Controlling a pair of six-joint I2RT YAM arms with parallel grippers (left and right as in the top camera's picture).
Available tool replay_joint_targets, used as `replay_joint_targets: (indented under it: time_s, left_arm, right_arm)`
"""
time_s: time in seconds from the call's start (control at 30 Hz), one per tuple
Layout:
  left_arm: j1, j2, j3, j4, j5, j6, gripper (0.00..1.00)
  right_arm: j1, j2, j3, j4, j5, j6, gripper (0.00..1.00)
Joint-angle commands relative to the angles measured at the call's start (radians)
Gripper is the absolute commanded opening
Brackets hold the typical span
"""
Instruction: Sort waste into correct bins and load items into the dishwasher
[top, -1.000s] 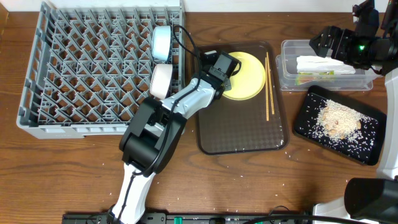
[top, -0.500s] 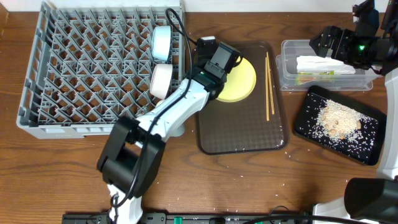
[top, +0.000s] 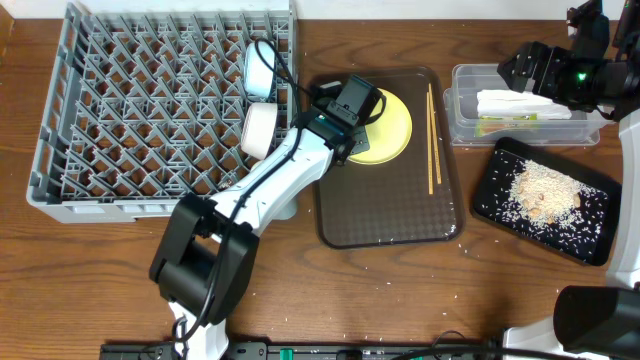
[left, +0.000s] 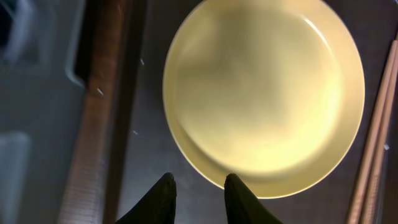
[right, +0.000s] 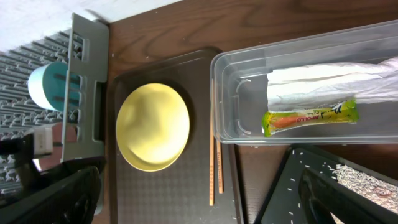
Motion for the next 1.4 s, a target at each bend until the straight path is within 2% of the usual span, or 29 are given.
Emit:
replay_joint_targets:
  time_s: [0.0, 0.1, 0.23, 0.53, 0.87, 1.2, 1.33, 1.37]
  left_arm:
    - [0.002, 0.069, -0.002, 0.002, 0.049, -0.157, 0.30]
    - [0.011, 0.111, -0.002, 0.025, 0.063, -0.203, 0.31]
    - [0.030, 0.151, -0.002, 0.039, 0.150, -0.203, 0.31]
    - [0.066, 0.169, -0.006, 0.047, 0.169, -0.203, 0.34]
    - [0.074, 0.228, -0.007, 0.056, 0.297, -0.175, 0.34]
    - [0.078, 0.228, -0.102, 0.046, 0.375, -0.177, 0.33]
    - [0.079, 0.228, -0.139, 0.054, 0.371, -0.192, 0.19]
    - [0.079, 0.228, -0.139, 0.055, 0.365, -0.192, 0.10]
  right_arm:
    - [0.003, 0.001, -0.002, 0.000, -0.004, -0.006, 0.99]
    - [0.003, 0.001, -0.002, 0.000, -0.004, -0.006, 0.99]
    - [0.003, 0.001, -0.002, 0.000, -0.004, -0.006, 0.99]
    - [0.003, 0.001, -0.002, 0.000, -0.004, -0.007, 0.99]
    - [0.003, 0.001, -0.002, 0.000, -0.004, -0.006, 0.99]
    - [0.004, 0.001, -0.002, 0.000, -0.004, -0.006, 0.99]
    - [0.003, 0.001, -0.002, 0.000, -0.004, -0.006, 0.99]
    - [0.004, 0.001, -0.002, 0.000, -0.004, -0.006, 0.99]
